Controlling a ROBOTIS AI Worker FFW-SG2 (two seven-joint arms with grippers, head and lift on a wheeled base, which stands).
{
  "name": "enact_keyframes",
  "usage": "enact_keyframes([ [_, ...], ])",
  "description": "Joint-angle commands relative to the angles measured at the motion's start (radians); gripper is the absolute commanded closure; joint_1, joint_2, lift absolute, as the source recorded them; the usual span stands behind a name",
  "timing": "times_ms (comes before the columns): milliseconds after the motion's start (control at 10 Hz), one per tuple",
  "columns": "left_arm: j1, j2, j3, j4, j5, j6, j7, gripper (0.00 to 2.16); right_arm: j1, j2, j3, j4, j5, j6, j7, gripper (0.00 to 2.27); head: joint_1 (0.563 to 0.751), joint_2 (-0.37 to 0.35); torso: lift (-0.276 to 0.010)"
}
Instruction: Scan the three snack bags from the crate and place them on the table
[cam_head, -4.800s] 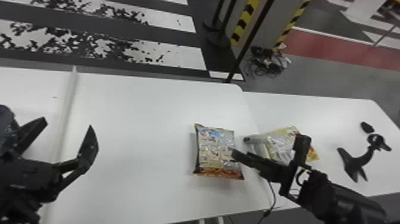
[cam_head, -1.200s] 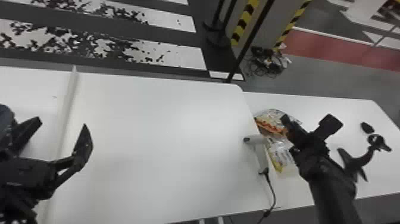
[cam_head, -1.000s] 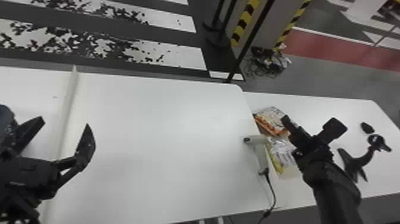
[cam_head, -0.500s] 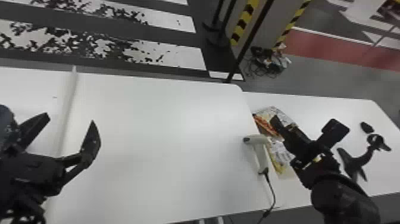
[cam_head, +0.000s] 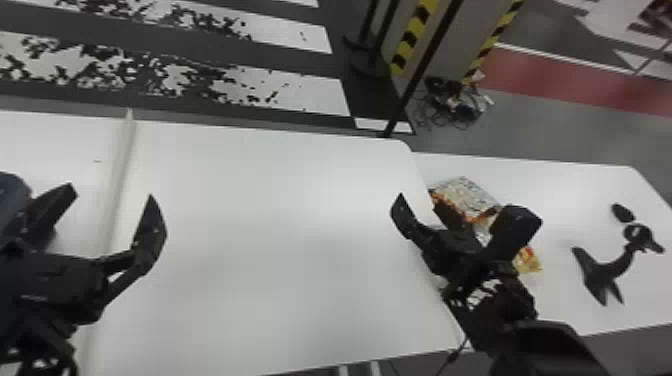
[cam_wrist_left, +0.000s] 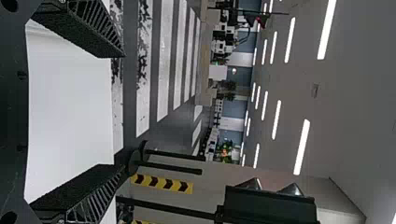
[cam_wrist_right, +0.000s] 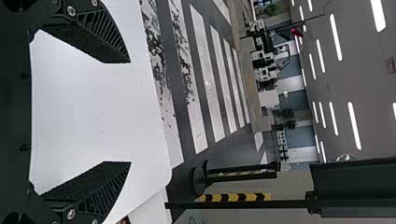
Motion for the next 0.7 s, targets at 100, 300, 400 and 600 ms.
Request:
enact_keyframes([
  [100,0.019,-0.002,0.022,-0.019,0.005,0.000,0.016,0.02,0.043,0.048,0.114,-0.013,0.111,-0.123,0.000,0.14,0.695,-0.242,-0.062],
  [300,0.042,0.002,0.042,-0.045,0.014,0.003,0.015,0.02,0.051,0.066,0.137,-0.010,0.128,-0.156,-0.002,0.15,0.695,-0.188,-0.062],
  [400,0.055,0.005,0.048,-0.068,0.020,0.018,0.015,0.02,0.051,0.066,0.143,-0.010,0.145,-0.156,-0.002,0.15,0.695,-0.168,-0.062],
  [600,0.071,0.008,0.100,-0.132,0.043,0.098,0.002,0.03,0.048,0.066,0.154,-0.002,0.188,-0.199,-0.002,0.15,0.695,-0.146,-0.062],
])
